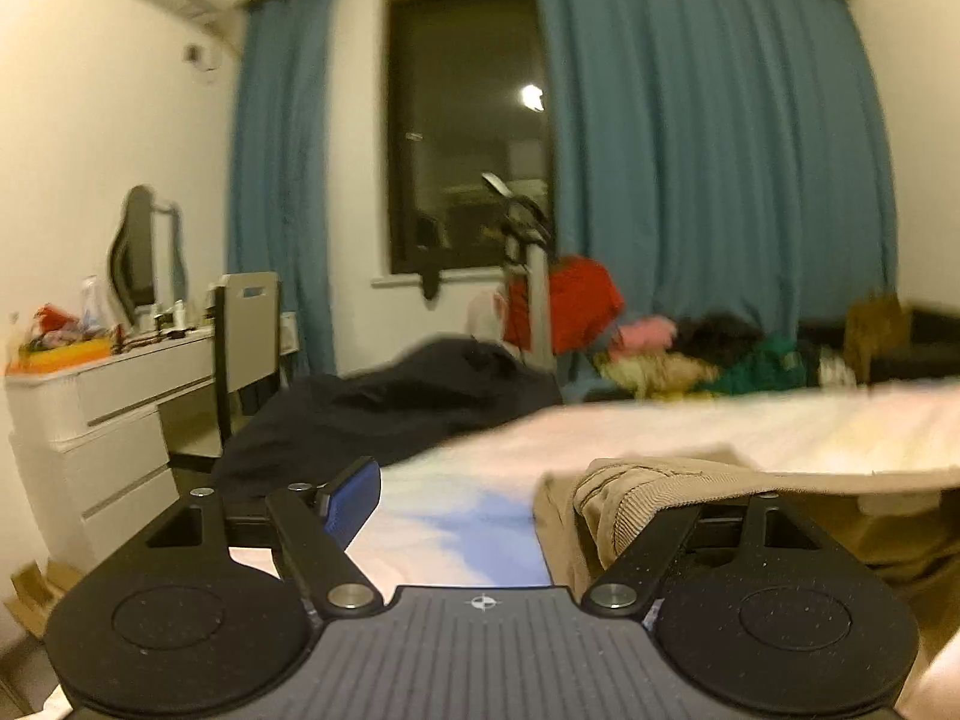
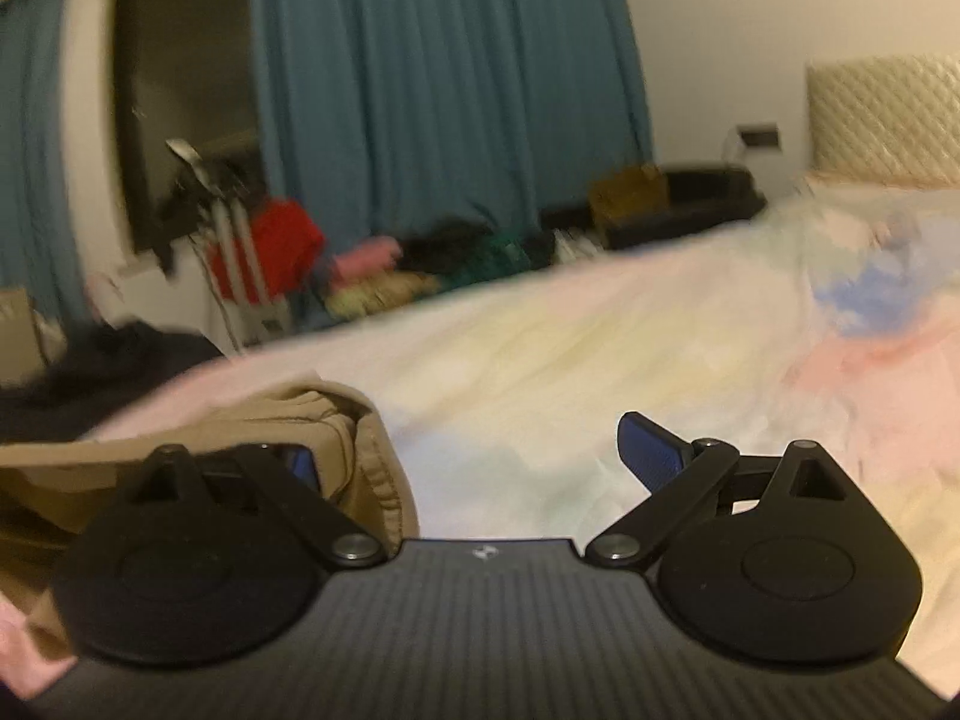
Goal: Fold clothes
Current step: 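Raise the shirt high with both grippers and shake it out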
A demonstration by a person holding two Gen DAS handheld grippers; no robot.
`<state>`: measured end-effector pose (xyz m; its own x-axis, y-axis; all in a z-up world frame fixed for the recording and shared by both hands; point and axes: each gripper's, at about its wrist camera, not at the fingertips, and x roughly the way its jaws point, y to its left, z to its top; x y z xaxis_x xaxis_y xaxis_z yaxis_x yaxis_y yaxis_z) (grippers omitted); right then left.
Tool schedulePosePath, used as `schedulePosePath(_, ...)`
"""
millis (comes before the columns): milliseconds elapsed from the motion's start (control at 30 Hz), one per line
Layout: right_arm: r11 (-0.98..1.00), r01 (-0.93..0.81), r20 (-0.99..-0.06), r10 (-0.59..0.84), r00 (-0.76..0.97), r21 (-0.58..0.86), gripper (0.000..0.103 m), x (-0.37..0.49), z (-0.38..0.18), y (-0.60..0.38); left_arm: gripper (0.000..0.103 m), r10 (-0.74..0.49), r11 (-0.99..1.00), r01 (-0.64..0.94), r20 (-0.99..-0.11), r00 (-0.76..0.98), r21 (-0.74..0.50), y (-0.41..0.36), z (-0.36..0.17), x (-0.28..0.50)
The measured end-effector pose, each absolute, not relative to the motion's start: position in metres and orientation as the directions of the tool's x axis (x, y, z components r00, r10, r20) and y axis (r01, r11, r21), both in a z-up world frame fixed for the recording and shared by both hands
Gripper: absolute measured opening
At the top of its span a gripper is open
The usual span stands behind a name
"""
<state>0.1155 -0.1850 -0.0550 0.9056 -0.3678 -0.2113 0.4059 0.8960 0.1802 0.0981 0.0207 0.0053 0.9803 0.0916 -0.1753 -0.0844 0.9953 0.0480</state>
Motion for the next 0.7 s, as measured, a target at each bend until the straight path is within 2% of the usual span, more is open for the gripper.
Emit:
schedulePosePath(133, 0.922, 0.339, -0.045, -0.336, 0.941, 0.187, 0.096, 0.101, 0.009, -0.175, 0.079, 0.103, 0.994, -0.105, -0.068, 0.992, -0.024, 0.036, 0.067, 0.083)
schedulePosePath(267, 0.935, 0.272, 0.038, -0.288, 0.957, 0.226, 0.096, 0.091, 0.095, -0.181, 0.080, 0.102, 0.995, -0.100, 0.089, 0.991, -0.029, 0.042, 0.149, 0.061)
schedulePosePath(333, 0.941, 0.248, 0.081, -0.273, 0.959, 0.229, 0.096, 0.083, 0.140, -0.182, 0.082, 0.086, 0.996, -0.081, 0.132, 0.987, -0.041, 0.044, 0.196, 0.054)
schedulePosePath(500, 0.959, 0.213, 0.206, -0.250, 0.946, 0.185, 0.096, 0.048, 0.243, -0.181, 0.085, 0.033, 0.998, -0.022, 0.183, 0.983, -0.061, 0.051, 0.302, 0.030)
schedulePosePath(700, 0.973, 0.224, 0.332, -0.229, 0.915, 0.053, 0.096, 0.001, 0.326, -0.180, 0.087, -0.014, 0.997, 0.029, 0.200, 0.980, -0.070, 0.058, 0.394, -0.004)
